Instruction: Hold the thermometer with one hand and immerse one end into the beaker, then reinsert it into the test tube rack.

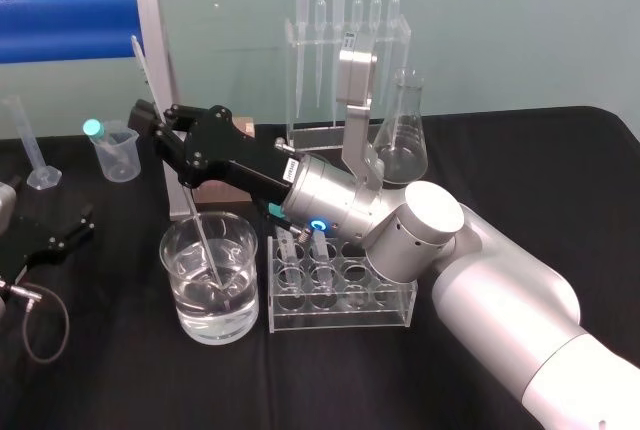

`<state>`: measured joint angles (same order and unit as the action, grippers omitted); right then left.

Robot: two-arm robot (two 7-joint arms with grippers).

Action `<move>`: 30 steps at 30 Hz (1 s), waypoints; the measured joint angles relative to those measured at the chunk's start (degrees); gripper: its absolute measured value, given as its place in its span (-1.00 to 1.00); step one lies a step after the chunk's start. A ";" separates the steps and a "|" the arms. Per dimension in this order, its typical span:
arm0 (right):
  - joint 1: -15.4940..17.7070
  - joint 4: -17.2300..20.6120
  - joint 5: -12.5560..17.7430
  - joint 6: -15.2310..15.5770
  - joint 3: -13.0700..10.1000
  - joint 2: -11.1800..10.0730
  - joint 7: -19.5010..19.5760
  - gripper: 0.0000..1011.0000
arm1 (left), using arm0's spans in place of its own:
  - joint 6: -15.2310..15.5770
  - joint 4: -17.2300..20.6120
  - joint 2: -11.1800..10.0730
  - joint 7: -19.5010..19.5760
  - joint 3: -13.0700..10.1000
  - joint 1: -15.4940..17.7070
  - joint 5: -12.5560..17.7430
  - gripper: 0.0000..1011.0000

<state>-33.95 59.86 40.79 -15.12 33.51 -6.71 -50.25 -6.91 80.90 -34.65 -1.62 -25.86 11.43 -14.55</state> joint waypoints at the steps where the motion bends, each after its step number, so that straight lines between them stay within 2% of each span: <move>1: 0.00 0.00 0.00 0.00 0.00 0.00 0.00 -0.89 | 0.00 0.00 0.00 0.00 0.00 0.00 0.00 0.99; 30: 0.00 0.00 0.00 0.00 0.00 0.00 0.04 -0.89 | 0.00 0.00 0.00 0.00 0.00 0.00 0.00 0.99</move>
<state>-33.95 59.86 40.79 -15.12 33.51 -6.71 -50.20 -6.91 80.90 -34.64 -1.62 -25.86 11.43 -14.55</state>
